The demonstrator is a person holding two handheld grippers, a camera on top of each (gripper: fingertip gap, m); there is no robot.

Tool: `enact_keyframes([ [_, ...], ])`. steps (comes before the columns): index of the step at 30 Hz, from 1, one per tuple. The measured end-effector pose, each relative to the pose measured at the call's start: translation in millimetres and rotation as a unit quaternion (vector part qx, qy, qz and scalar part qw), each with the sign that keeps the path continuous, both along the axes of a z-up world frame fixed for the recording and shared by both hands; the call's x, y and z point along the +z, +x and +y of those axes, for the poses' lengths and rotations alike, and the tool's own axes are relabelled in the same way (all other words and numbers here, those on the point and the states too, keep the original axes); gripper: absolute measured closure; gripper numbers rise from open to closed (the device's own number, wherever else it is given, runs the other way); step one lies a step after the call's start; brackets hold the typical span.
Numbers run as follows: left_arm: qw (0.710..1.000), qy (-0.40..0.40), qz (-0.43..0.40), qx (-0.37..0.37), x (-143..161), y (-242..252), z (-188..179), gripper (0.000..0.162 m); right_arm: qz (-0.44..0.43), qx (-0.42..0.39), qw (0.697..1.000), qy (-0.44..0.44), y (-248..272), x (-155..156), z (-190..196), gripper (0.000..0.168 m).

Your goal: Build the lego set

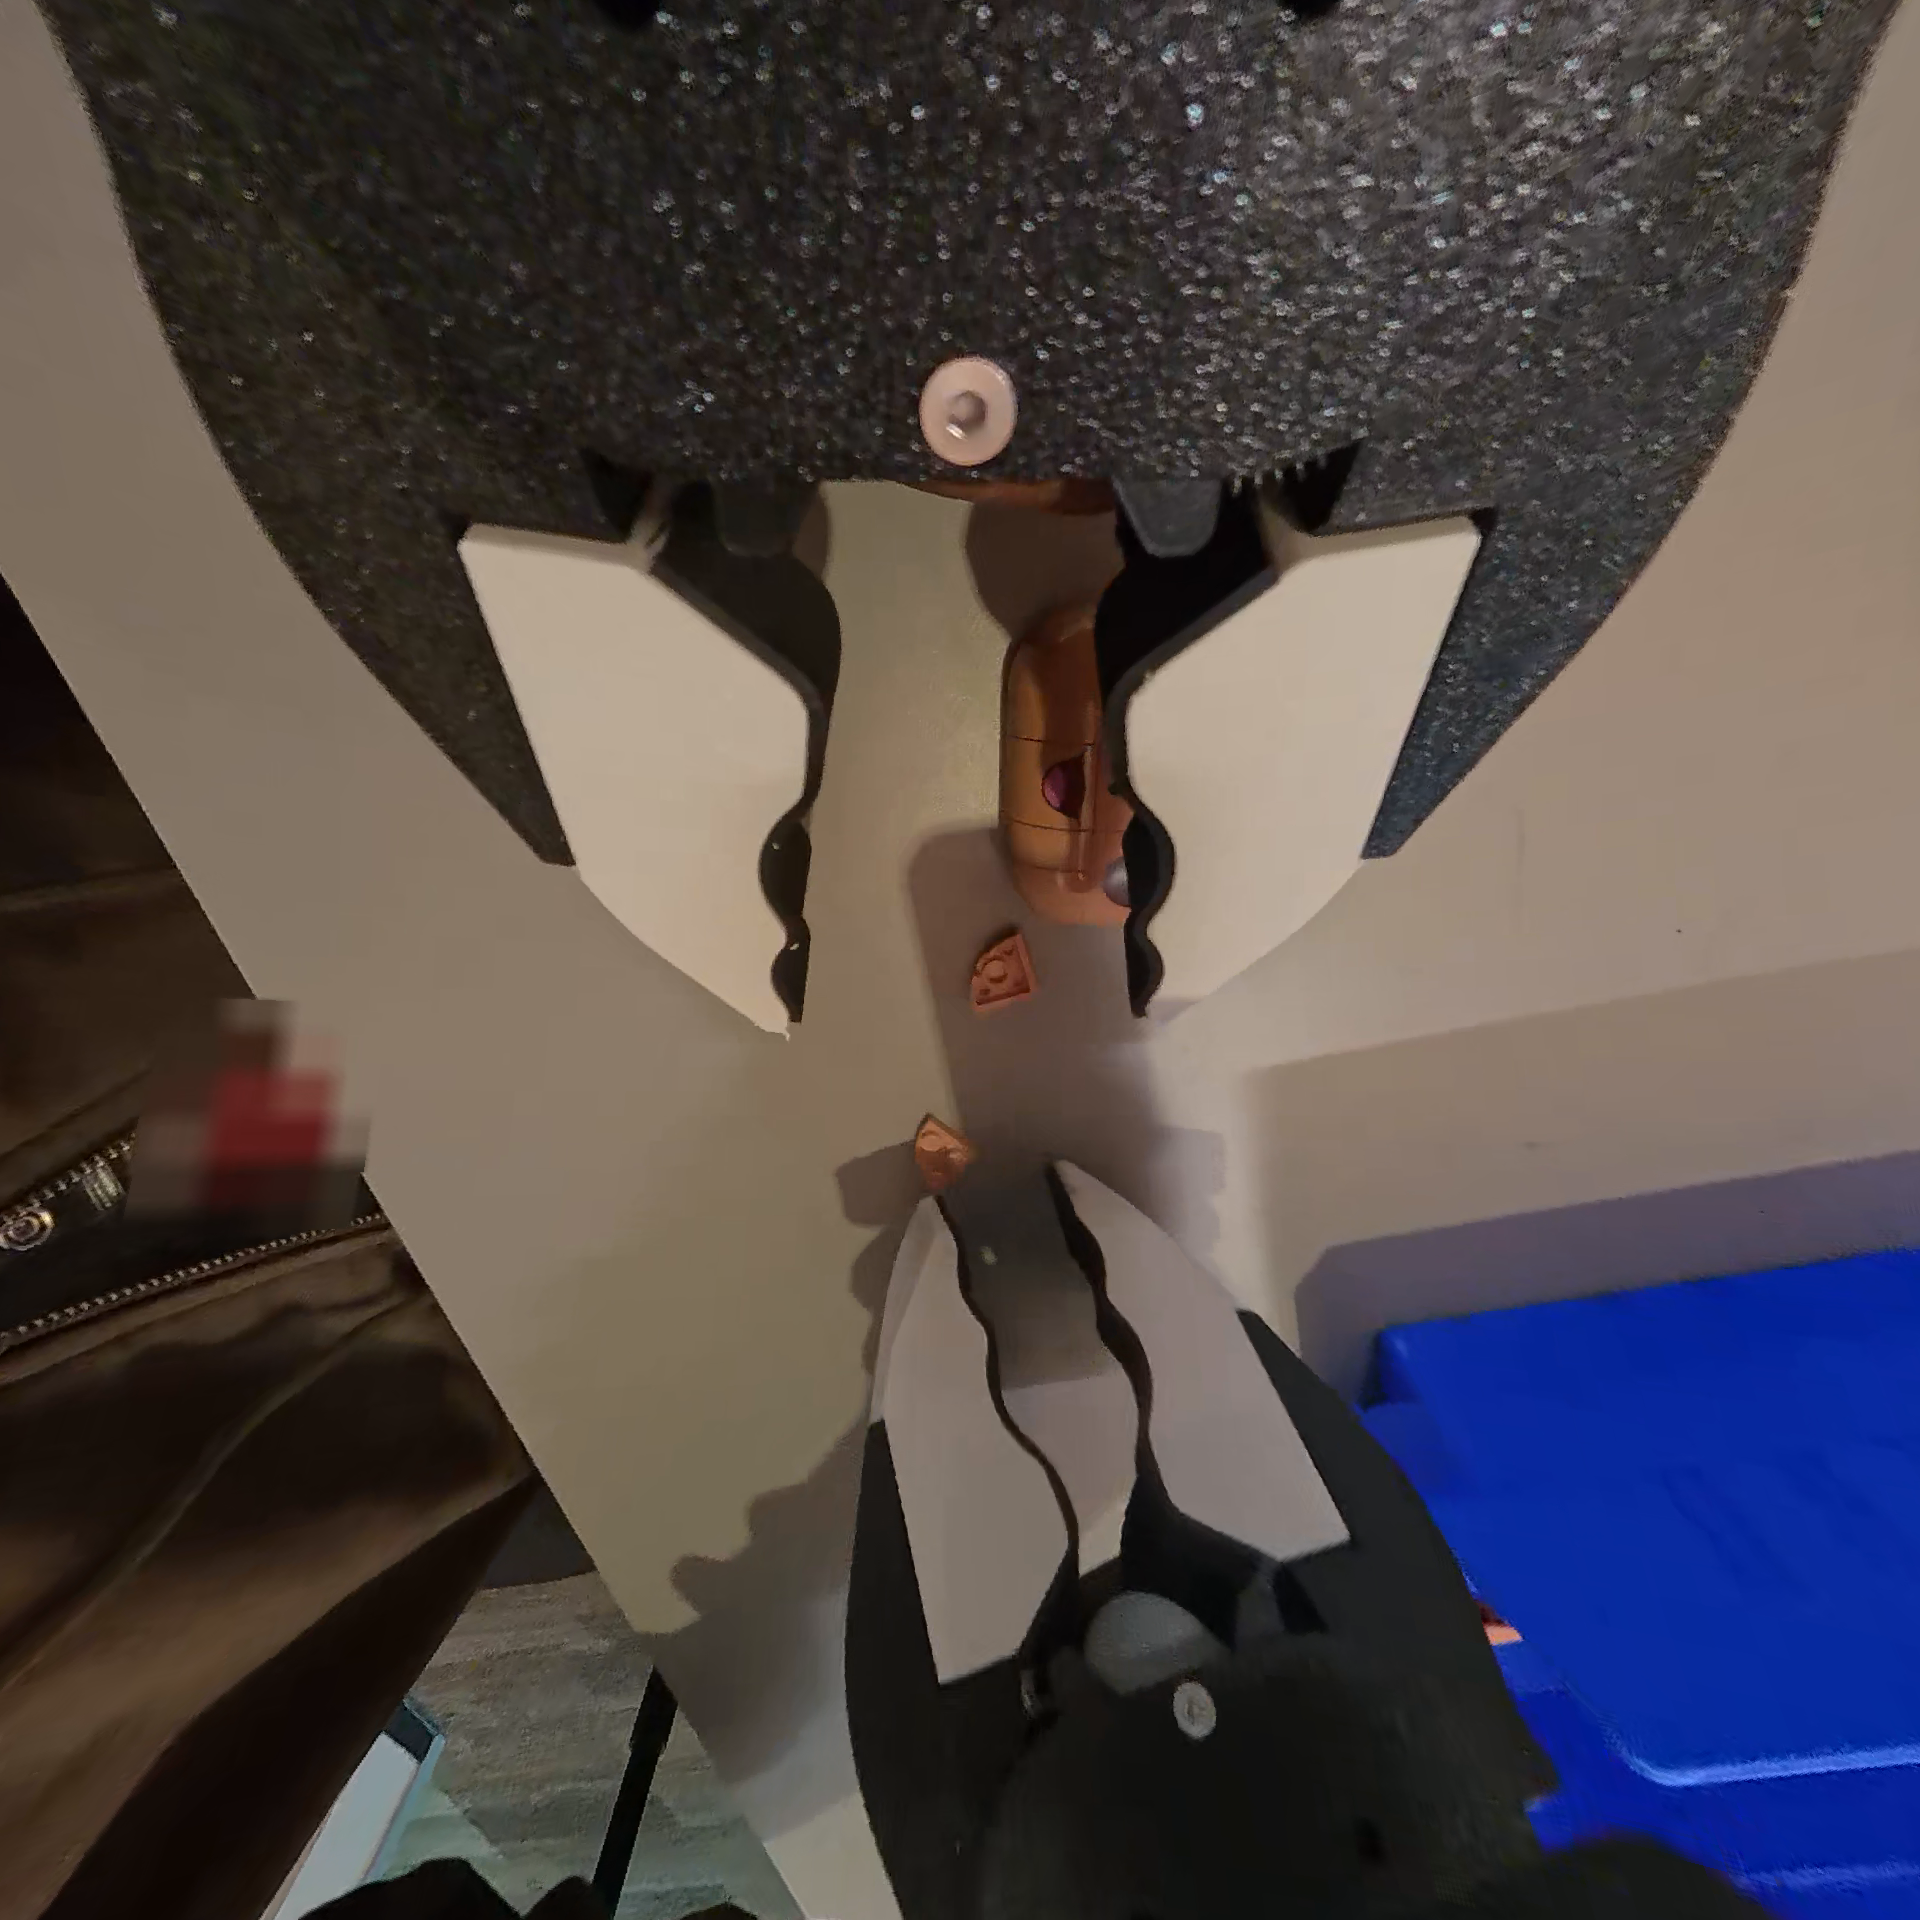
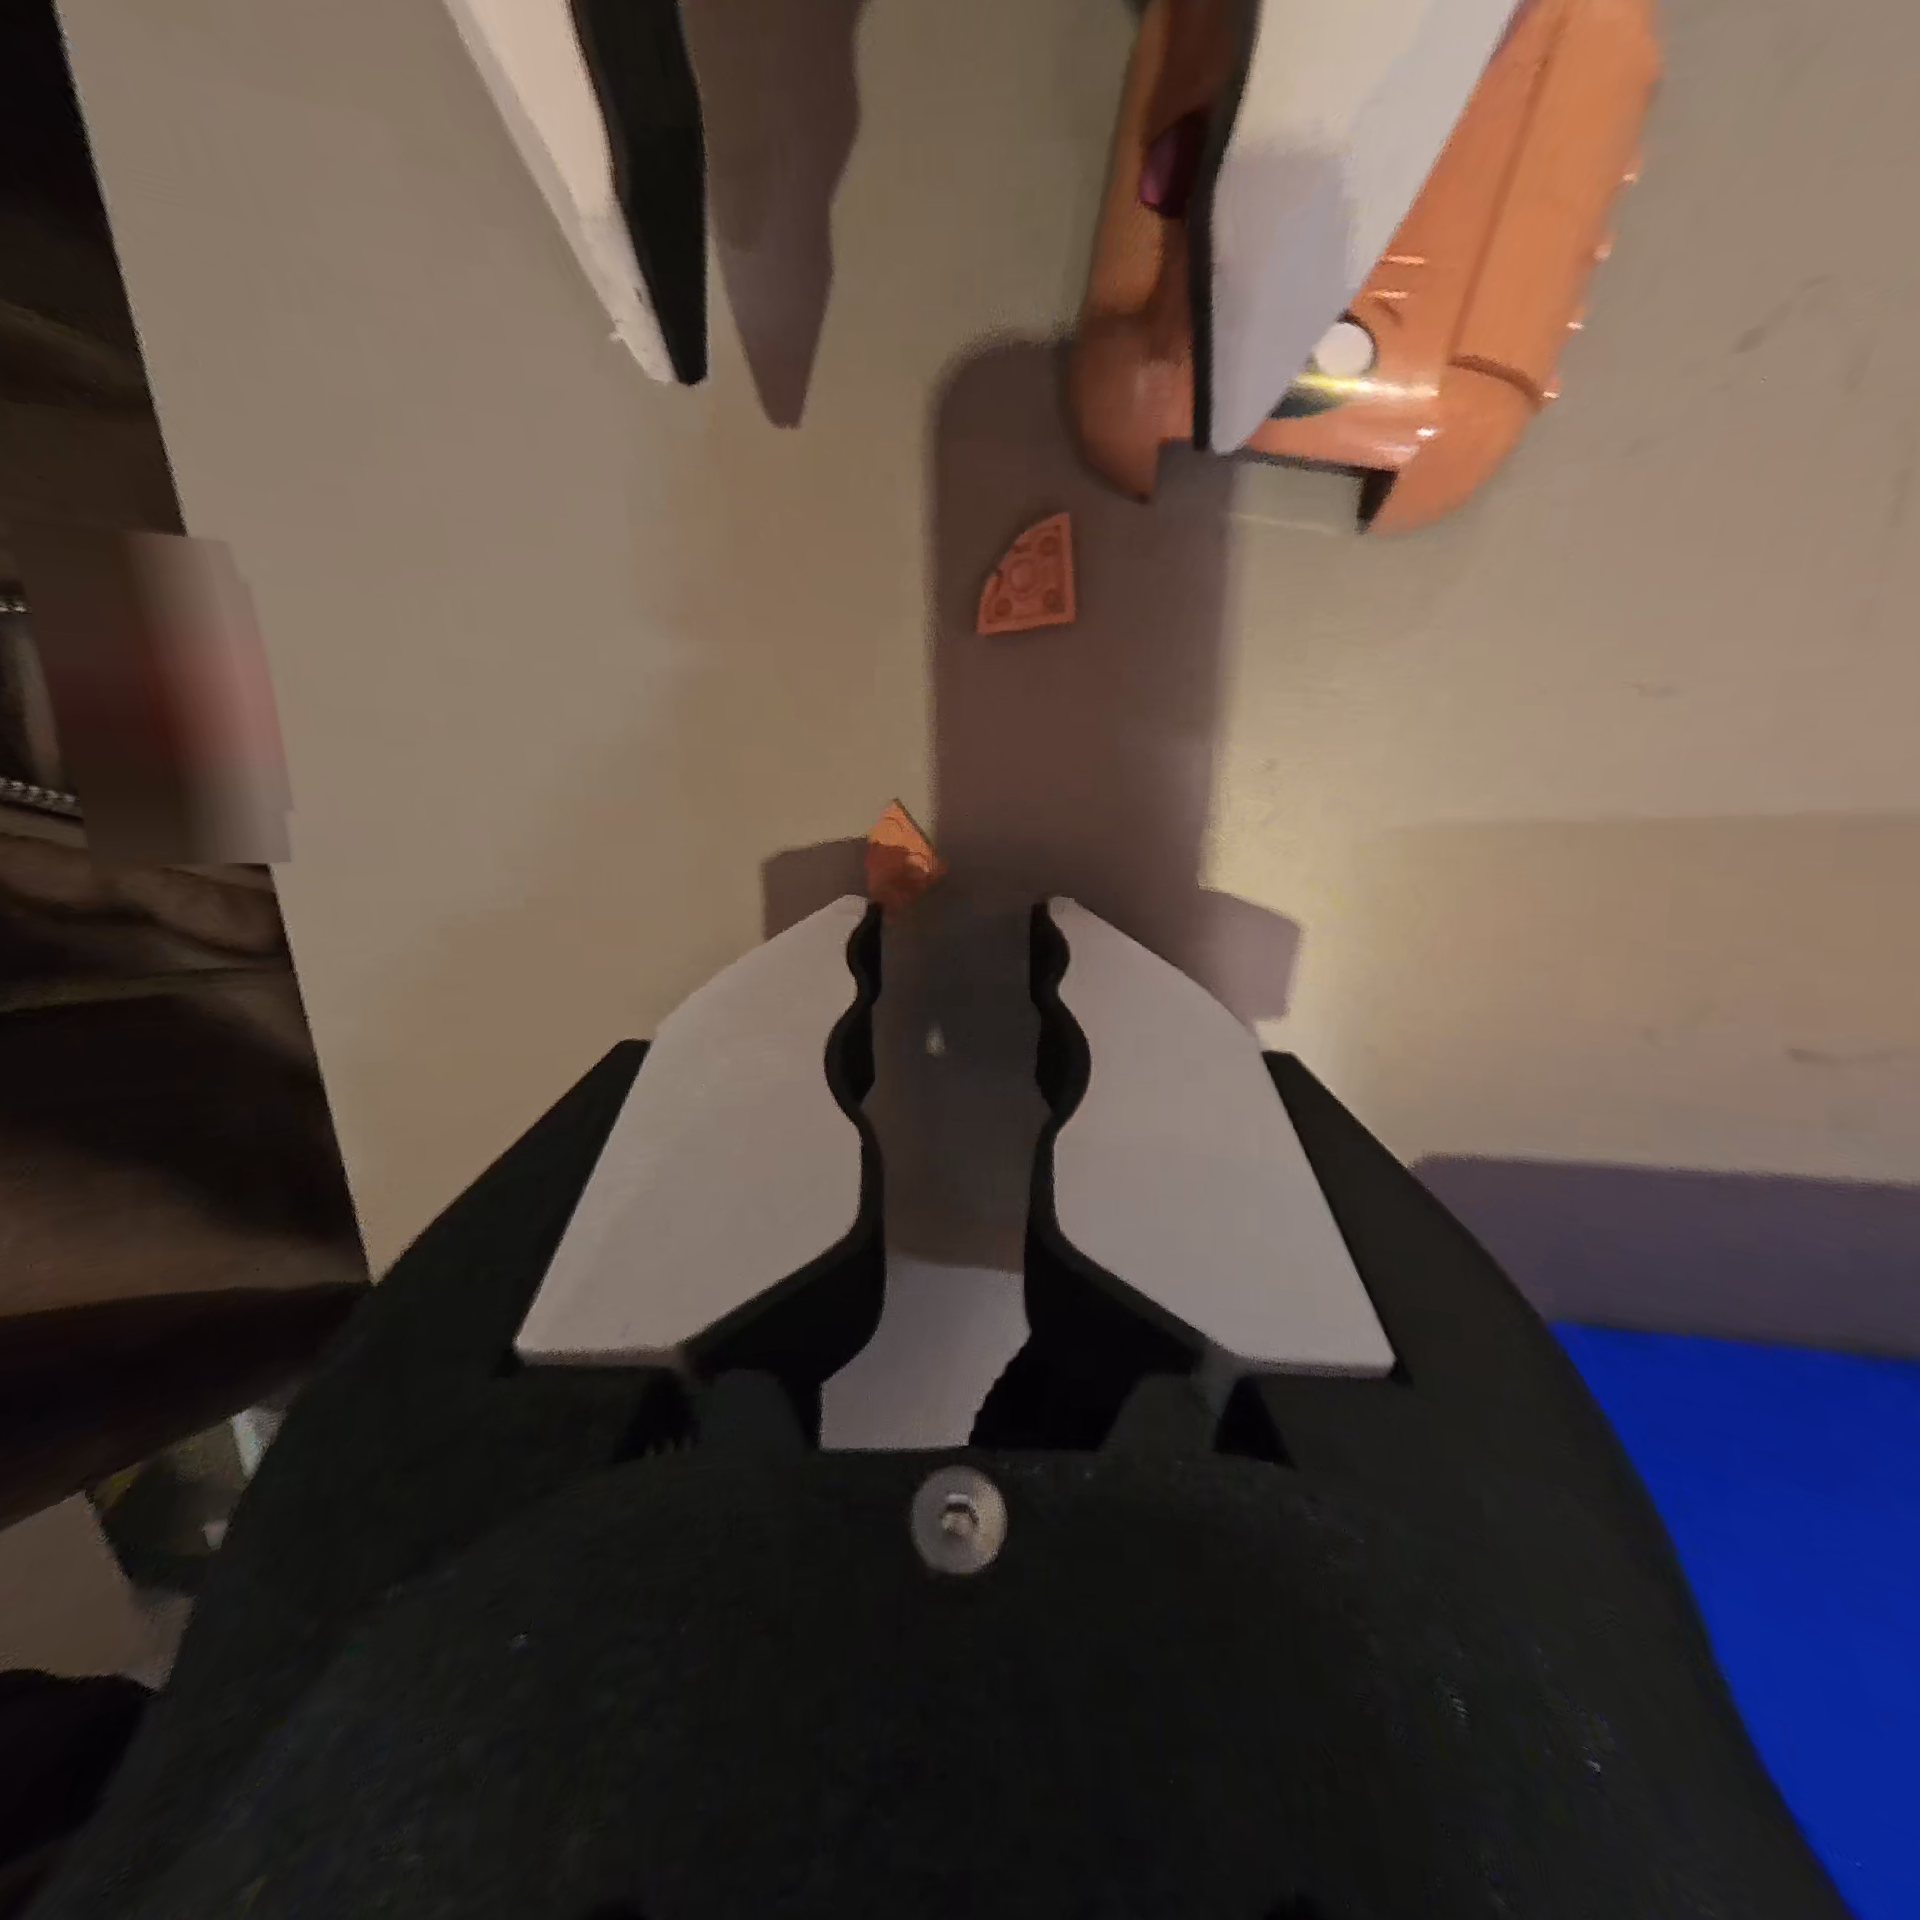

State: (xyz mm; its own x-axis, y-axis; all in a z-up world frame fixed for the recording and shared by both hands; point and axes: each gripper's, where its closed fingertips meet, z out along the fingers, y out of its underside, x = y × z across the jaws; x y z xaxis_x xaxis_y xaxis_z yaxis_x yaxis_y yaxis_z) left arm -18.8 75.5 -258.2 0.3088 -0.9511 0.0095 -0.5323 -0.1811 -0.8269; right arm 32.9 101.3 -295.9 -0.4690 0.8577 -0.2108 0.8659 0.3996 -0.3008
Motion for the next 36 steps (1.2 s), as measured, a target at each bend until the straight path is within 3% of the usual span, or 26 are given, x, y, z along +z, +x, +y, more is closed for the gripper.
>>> enact_keyframes([
  [6,0.999,0.003,0.016,0.027,-2,-15,8,0.101,0.075,-0.058,0.995,0.000,5,17,0,0.136],
  [17,0.989,0.005,0.127,0.077,-33,-39,28,0.087,0.140,-0.132,0.981,-0.025,13,2,-18,0.136],
  [27,0.987,0.001,0.146,0.069,-40,-46,26,0.094,0.152,-0.142,0.977,0.041,-2,-4,7,0.139],
  [36,0.990,0.012,0.136,0.032,-39,-47,14,0.094,0.205,-0.193,0.953,0.107,-10,0,37,0.139],
])
